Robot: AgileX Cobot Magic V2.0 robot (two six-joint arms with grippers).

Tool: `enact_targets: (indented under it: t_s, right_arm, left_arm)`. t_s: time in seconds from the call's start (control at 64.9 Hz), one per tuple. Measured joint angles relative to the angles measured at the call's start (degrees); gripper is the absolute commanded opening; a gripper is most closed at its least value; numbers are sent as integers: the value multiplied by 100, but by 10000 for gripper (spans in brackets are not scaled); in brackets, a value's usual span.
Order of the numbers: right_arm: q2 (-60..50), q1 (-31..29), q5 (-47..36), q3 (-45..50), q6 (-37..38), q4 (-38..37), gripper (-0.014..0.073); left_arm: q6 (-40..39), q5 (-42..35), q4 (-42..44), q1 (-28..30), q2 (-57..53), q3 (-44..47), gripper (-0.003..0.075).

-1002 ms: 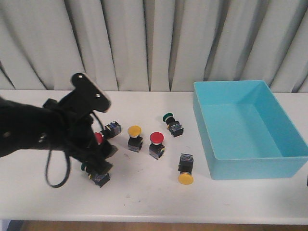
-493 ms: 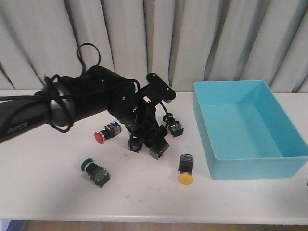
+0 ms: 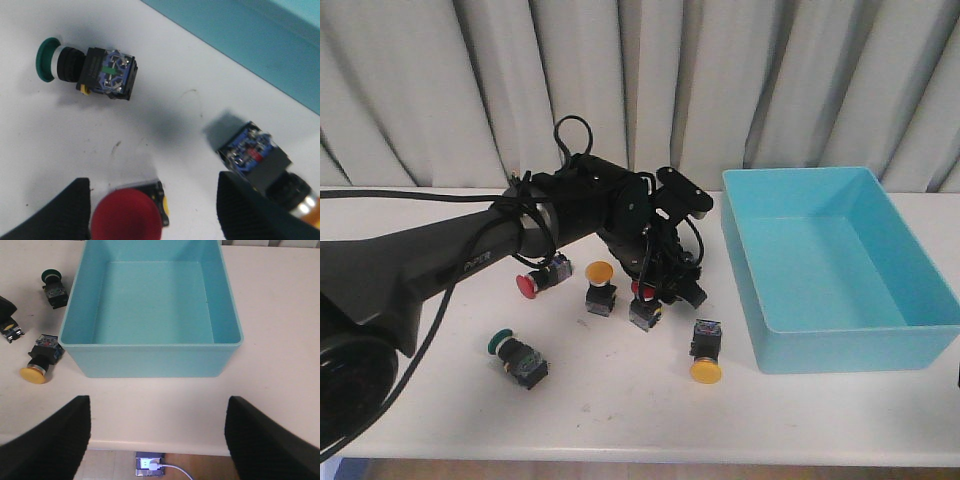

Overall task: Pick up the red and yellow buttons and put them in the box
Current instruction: 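Reach the left gripper down and grasp the red mushroom button, then lift the red button with the left gripper and swing it toward the right arm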

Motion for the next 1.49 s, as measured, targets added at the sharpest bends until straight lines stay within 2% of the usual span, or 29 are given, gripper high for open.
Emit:
enact_targets:
  t_s: [0.293, 0.724, 0.847, 1.002, 1.186, 1.341, 1.495]
  right_arm:
    - [0, 0, 0, 0, 0, 0, 505]
    - [0, 0, 0, 0, 0, 0, 502]
    - [0, 0, 5, 0, 0, 0, 502]
    - [0, 0, 5, 0, 0, 0, 502]
    - [0, 0, 11, 0, 0, 0, 502]
    - [0, 0, 17, 0, 0, 0, 502]
    - [0, 0, 17, 0, 0, 0, 502]
  left_arm:
    - [-542, 49, 453, 0, 424, -145, 503]
    - [-632, 358, 501, -2, 497, -164, 232]
    - [-632, 632, 506, -2, 501, -323, 181]
    - [-632, 1266, 483, -2, 521, -955, 160]
    - [-636, 1824, 106, -2, 525, -2138, 160]
    - [-636, 1883, -404, -2, 525, -3008, 162]
    - [-638, 1797, -908, -2, 509, -3377, 162]
